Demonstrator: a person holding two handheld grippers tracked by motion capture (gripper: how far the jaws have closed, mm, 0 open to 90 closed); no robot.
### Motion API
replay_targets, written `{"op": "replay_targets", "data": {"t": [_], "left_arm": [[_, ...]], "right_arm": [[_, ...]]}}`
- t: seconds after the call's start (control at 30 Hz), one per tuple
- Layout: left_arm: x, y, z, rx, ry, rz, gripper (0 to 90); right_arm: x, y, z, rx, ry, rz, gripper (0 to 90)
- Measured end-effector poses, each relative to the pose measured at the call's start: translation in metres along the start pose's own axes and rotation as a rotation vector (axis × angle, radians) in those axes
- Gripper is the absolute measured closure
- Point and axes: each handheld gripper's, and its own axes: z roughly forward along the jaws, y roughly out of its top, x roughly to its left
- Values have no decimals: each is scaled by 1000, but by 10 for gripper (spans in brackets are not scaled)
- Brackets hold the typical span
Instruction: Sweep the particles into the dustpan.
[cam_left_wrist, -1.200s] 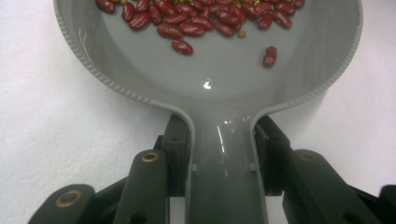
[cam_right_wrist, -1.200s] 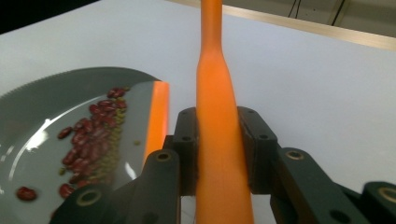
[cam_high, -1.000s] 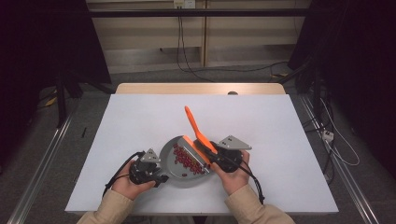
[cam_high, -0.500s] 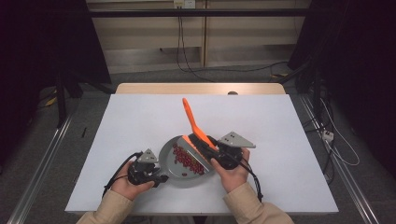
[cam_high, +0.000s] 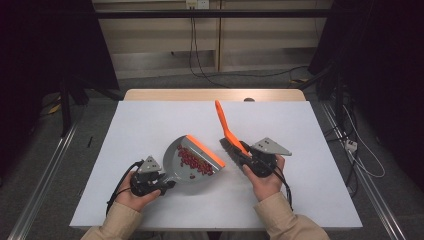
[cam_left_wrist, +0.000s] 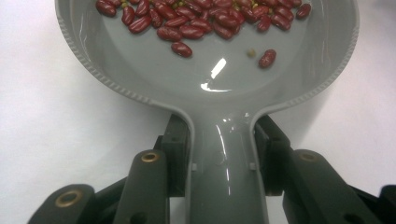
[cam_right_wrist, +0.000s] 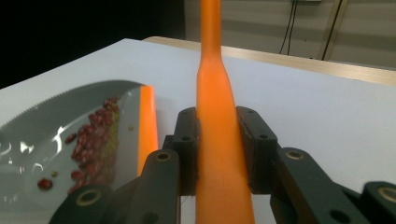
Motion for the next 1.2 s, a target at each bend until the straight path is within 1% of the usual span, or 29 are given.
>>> {"op": "replay_targets", "data": {"t": [0.03, 0.1, 0.23, 0.27, 0.3, 0.33, 0.47, 0.6, 0.63, 0.7, 0.77, 0.8, 0.83, 0.93, 0.97, 1.07, 1.13, 1.2], "left_arm": [[1, 0, -1, -16, 21, -16, 633], [4, 0, -3, -30, 38, -35, 633], [10, -1, -5, -37, 72, -70, 633], [12, -2, -6, -43, 80, -76, 633], [13, -2, -6, -44, 87, -80, 633], [15, -3, -7, -50, 99, -98, 633], [21, -5, -8, -50, 130, -129, 632], [26, -6, -9, -41, 158, -154, 633], [27, -6, -9, -45, 171, -167, 632], [29, -6, -9, -38, 187, -174, 632], [31, -7, -8, -38, 206, -192, 632], [32, -7, -8, -32, 216, -191, 633], [32, -7, -8, -31, 223, -202, 633], [35, -8, -8, -19, 240, -217, 632], [35, -8, -8, -17, 249, -229, 632], [38, -9, -8, -6, 270, -246, 633], [41, -10, -9, -5, 272, -260, 632], [43, -10, -9, -1, 286, -271, 632]], "right_arm": [[-2, 0, -1, -2, -5, 1, 713], [-6, -1, -4, 1, -12, 3, 713], [-12, -3, -8, 10, -26, 0, 713], [-14, -4, -9, 13, -31, -9, 713], [-15, -5, -9, 15, -35, -6, 713], [-17, -5, -10, 15, -38, -8, 713], [-25, -9, -15, 22, -57, -7, 713], [-33, -12, -20, 27, -72, -5, 713], [-35, -13, -21, 27, -75, -5, 713], [-38, -14, -23, 27, -87, 0, 713], [-42, -16, -26, 25, -97, 3, 713], [-44, -16, -27, 27, -99, 4, 713], [-45, -17, -27, 27, -102, 5, 713], [-49, -18, -31, 30, -114, -1, 713], [-50, -18, -31, 30, -119, -5, 713], [-55, -19, -34, 31, -129, -2, 713], [-59, -20, -37, 29, -139, -4, 713], [-62, -20, -40, 34, -150, -2, 713]]}}
